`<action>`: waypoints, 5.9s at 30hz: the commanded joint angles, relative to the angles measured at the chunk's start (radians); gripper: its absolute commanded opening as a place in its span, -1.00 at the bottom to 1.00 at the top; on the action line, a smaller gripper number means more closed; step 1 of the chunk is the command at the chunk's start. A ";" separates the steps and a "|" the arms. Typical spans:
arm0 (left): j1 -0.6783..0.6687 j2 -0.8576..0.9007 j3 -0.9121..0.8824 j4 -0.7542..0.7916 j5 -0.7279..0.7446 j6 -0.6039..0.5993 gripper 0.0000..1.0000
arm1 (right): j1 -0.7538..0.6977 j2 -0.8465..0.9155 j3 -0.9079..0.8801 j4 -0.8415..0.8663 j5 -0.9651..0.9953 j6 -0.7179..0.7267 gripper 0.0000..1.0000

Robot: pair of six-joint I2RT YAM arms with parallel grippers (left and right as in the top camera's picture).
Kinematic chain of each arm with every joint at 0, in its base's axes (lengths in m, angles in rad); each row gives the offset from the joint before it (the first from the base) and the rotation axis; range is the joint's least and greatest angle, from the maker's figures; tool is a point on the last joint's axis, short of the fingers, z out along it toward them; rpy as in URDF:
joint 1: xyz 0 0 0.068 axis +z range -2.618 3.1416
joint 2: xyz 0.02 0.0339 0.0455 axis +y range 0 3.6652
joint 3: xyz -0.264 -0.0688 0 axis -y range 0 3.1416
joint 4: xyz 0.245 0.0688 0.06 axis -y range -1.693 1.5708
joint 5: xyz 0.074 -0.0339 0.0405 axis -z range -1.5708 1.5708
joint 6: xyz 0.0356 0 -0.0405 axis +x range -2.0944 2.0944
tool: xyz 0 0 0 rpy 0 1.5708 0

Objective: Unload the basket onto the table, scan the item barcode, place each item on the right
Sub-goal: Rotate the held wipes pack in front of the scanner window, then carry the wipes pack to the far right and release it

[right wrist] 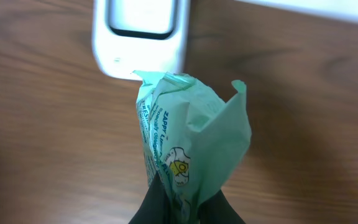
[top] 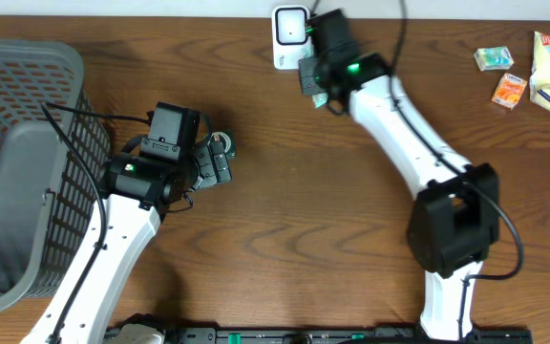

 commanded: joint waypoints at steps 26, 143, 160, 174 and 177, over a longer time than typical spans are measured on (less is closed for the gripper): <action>0.002 -0.002 0.013 -0.003 -0.002 -0.001 0.96 | 0.172 0.112 0.023 -0.190 0.185 0.008 0.09; 0.002 -0.002 0.013 -0.003 -0.002 -0.001 0.96 | -0.095 0.283 0.060 0.726 -0.196 -0.058 -0.86; 0.002 -0.002 0.013 -0.003 -0.002 -0.001 0.96 | -0.086 0.191 0.152 0.625 -0.274 -0.058 -0.95; 0.002 -0.002 0.013 -0.003 -0.002 -0.001 0.95 | -0.138 0.221 0.153 0.515 -0.255 -0.058 -0.98; 0.002 -0.002 0.013 -0.003 -0.002 -0.001 0.96 | -0.187 0.180 0.153 0.470 -0.217 -0.058 -0.98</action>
